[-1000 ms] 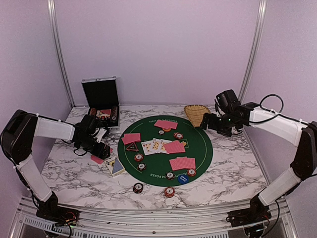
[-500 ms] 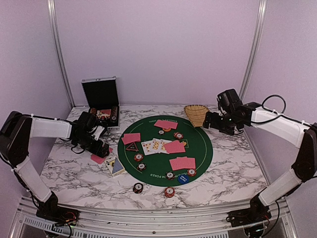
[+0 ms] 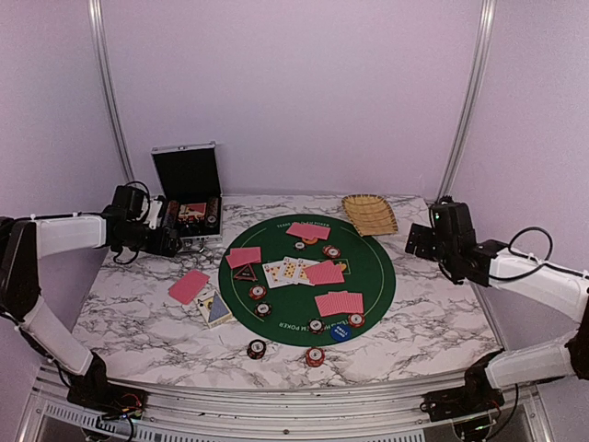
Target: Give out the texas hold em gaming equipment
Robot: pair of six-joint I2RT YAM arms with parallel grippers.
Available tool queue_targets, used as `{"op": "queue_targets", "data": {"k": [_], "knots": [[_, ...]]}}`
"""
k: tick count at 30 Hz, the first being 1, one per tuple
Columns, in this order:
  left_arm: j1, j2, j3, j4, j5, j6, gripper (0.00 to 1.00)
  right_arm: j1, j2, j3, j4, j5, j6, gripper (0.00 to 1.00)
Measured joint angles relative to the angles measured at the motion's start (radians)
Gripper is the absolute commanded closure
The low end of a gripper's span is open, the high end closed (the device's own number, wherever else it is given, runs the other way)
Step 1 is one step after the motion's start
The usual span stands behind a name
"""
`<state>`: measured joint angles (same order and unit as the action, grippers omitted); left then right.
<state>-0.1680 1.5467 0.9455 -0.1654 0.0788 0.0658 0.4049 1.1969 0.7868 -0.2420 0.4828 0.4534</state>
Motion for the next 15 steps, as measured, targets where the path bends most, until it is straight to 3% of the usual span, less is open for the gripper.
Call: {"op": "queue_targets", "data": {"k": [6,15], "knots": [[0.137,-0.047,-0.12,0.213,0.014,-0.02,0.01,-0.012,-0.101,-0.255,0.307,0.178,-0.093,0.01],[0.149,-0.173,-0.43,0.667,-0.036,-0.01,0.01,-0.026,-0.167,-0.556,0.785,0.358,-0.232,0.01]]}}
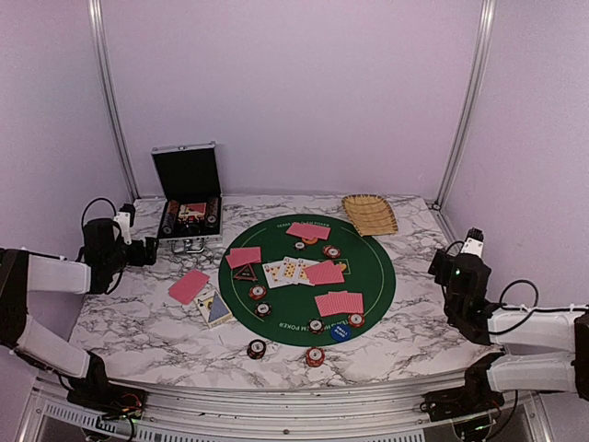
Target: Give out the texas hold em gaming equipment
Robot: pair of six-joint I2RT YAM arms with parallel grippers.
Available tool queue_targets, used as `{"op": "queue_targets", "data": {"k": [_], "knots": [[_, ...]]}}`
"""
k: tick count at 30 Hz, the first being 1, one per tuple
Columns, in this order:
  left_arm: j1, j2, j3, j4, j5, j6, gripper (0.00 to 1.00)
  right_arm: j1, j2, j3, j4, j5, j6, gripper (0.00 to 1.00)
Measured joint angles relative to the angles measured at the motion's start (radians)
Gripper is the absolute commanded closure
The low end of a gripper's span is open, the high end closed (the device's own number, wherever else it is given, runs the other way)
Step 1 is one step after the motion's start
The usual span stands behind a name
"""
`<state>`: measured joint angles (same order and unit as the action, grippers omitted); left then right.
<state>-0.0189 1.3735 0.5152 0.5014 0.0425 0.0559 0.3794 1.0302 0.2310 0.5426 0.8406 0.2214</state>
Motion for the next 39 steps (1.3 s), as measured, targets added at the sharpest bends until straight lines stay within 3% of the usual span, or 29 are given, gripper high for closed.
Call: {"op": "queue_targets", "data": {"k": [11,15,21,26,31,39], "knots": [[0.0,0.004,-0.267,0.504,0.006,-0.003,0.01,-0.018,0.073,-0.14,0.523,0.032,-0.235,0.01],[0.0,0.116,-0.362,0.712,0.032,0.004,0.01,-0.041,0.226,-0.153,0.727,-0.021,-0.317,0.01],[0.0,0.148,-0.329,0.764,0.031,0.003,0.01,-0.072,0.484,-0.156,0.966,-0.179,-0.429,0.01],[0.004,0.148,-0.288,0.769,0.007,-0.008,0.01,-0.127,0.59,-0.158,0.996,-0.292,-0.452,0.01],[0.005,0.148,-0.288,0.768,-0.002,-0.012,0.01,-0.229,0.584,-0.129,0.993,-0.444,-0.42,0.01],[0.005,0.148,-0.288,0.768,-0.015,-0.016,0.01,-0.329,0.581,0.007,0.859,-0.594,-0.33,0.01]]}}
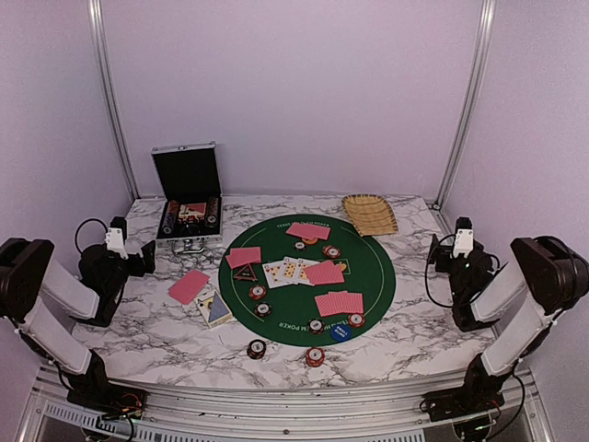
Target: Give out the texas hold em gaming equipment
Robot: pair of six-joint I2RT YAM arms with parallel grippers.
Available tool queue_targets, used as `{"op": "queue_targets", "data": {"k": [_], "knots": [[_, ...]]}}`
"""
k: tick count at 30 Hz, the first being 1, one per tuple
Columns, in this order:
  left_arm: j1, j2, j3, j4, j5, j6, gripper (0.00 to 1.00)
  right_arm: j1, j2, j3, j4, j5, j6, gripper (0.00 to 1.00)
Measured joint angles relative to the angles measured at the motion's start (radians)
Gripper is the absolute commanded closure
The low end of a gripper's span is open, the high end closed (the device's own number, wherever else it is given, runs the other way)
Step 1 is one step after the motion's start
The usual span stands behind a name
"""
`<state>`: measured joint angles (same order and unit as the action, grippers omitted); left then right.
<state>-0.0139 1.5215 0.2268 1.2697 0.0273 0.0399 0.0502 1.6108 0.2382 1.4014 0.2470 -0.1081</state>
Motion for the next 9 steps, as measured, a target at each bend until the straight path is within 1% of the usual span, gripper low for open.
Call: {"op": "queue_targets", "data": {"k": [9], "knots": [[0.0,0.0,0.0,0.0,-0.01,-0.007,0.01,-0.001,0.0,-0.002,-0.025,-0.055,0.005,0.01]]}}
